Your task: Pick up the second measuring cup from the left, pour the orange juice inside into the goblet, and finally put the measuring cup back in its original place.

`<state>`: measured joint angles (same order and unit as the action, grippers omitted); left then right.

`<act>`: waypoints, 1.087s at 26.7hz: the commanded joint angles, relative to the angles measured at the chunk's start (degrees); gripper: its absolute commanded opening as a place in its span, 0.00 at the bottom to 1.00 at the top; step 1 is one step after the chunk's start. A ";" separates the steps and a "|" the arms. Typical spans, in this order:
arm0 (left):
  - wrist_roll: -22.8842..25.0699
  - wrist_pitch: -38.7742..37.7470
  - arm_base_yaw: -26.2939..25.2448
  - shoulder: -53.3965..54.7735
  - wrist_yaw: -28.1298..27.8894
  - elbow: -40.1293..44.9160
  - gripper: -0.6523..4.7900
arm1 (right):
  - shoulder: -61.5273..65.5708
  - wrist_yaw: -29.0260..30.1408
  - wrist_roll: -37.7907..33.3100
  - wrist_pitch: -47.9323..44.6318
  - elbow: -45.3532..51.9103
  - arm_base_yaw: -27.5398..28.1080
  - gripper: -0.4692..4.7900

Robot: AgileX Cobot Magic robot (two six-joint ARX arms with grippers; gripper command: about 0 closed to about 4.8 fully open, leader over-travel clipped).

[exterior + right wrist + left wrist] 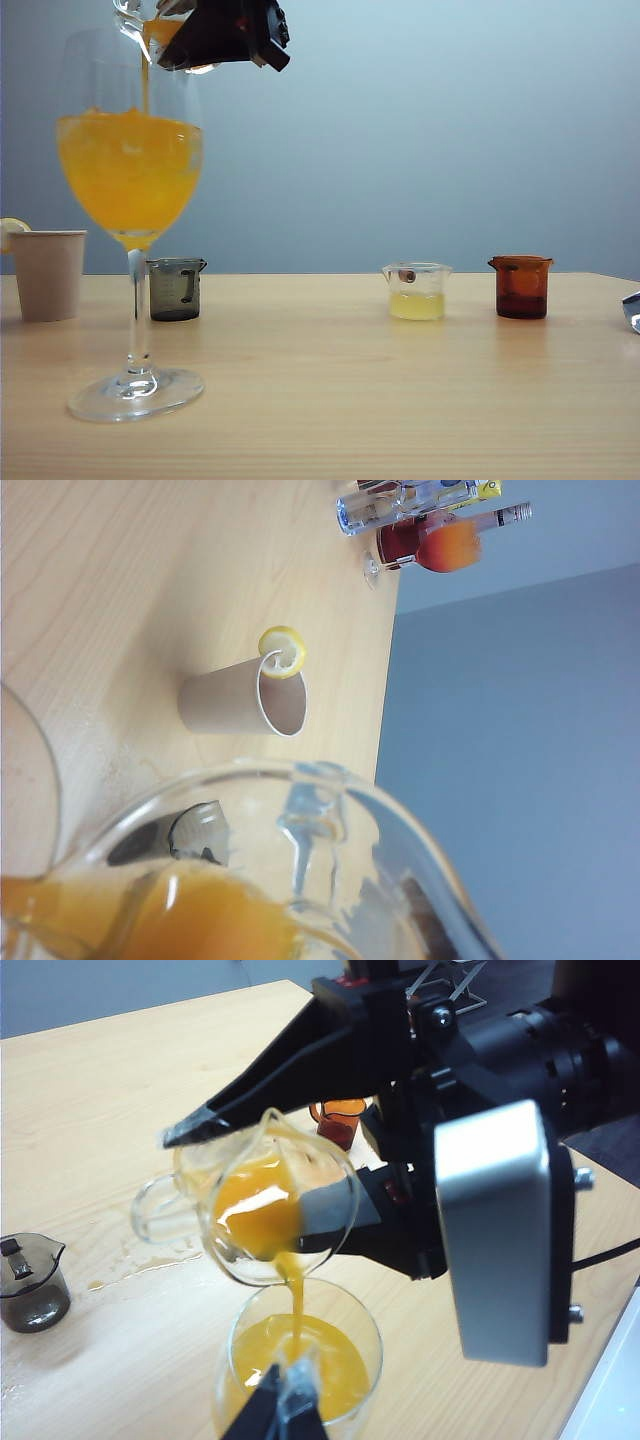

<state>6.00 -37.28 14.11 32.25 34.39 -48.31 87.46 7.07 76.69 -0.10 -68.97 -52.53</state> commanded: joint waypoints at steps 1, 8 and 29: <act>0.22 0.48 0.02 -0.07 0.15 -0.24 0.11 | -0.31 -0.13 1.77 -1.55 -0.44 -0.09 0.09; 0.22 0.48 0.02 -0.07 0.17 -0.24 0.11 | -0.31 -0.13 1.92 -1.88 -0.44 -0.11 0.09; 0.22 0.44 0.02 -0.07 0.35 -0.24 0.11 | -0.31 -0.98 9.20 -3.17 -0.44 -2.21 0.09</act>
<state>6.00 -37.28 14.11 32.25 34.46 -48.31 87.46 6.02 85.01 -1.65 -68.97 -54.37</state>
